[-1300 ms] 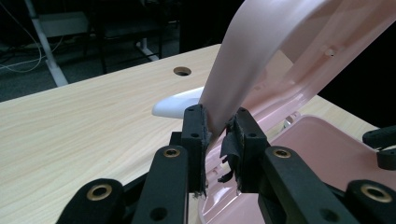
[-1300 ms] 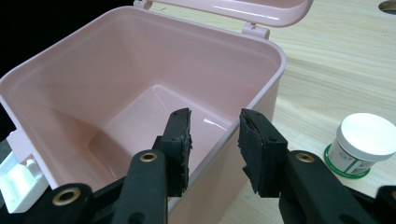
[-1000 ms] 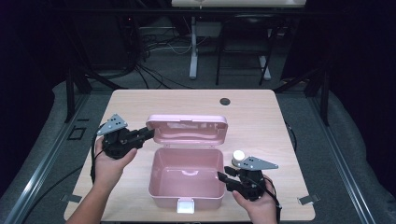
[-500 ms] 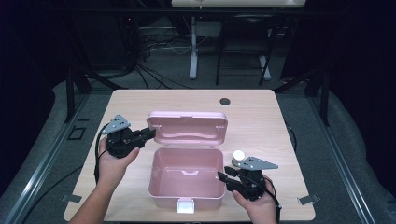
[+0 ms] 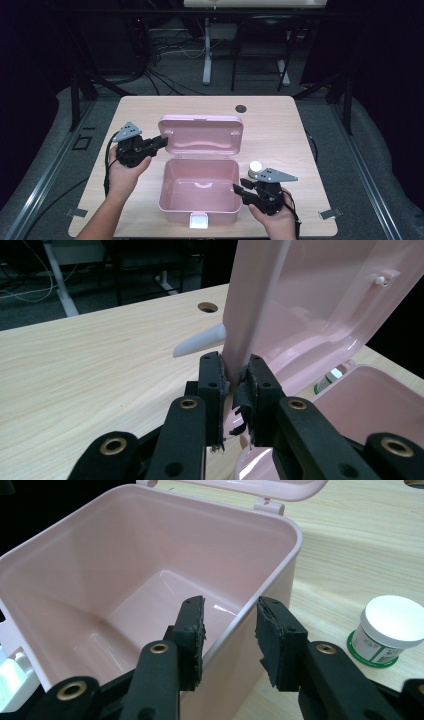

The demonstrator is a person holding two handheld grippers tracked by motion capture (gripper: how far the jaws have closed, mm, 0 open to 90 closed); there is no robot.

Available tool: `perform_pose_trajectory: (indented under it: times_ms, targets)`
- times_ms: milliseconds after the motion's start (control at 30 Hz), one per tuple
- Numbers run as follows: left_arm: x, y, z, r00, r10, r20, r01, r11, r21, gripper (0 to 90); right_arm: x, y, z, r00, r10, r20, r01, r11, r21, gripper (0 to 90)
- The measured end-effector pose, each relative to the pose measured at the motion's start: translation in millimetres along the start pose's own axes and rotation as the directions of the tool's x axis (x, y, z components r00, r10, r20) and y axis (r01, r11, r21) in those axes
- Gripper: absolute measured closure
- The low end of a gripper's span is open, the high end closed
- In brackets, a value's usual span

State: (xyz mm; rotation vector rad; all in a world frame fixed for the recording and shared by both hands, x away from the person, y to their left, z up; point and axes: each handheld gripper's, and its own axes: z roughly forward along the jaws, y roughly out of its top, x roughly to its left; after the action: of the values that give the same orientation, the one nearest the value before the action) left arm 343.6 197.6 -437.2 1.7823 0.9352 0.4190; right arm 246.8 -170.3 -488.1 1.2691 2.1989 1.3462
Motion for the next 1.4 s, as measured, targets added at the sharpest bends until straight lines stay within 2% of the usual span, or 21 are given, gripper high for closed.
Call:
perform_pose_trajectory:
  times_ms: [167,833,1400]
  targets:
    - [0.3,0.0,1.3,0.9999,0.000,-0.011,0.001,0.9999,0.016,81.0,0.0,-0.2,-0.1,1.0000,0.001,-0.001,-0.001,1.000,0.004,63.5]
    - [2.4,-0.8,6.0,0.9995,-0.015,-0.026,0.016,0.9996,0.023,82.6,0.2,-0.9,0.6,1.0000,0.008,-0.001,-0.008,1.000,0.000,63.1]
    - [7.6,1.1,11.7,0.9970,-0.074,-0.023,0.075,0.9964,0.040,83.1,0.7,-1.4,1.4,0.9999,0.010,0.000,-0.010,1.000,0.006,61.9]
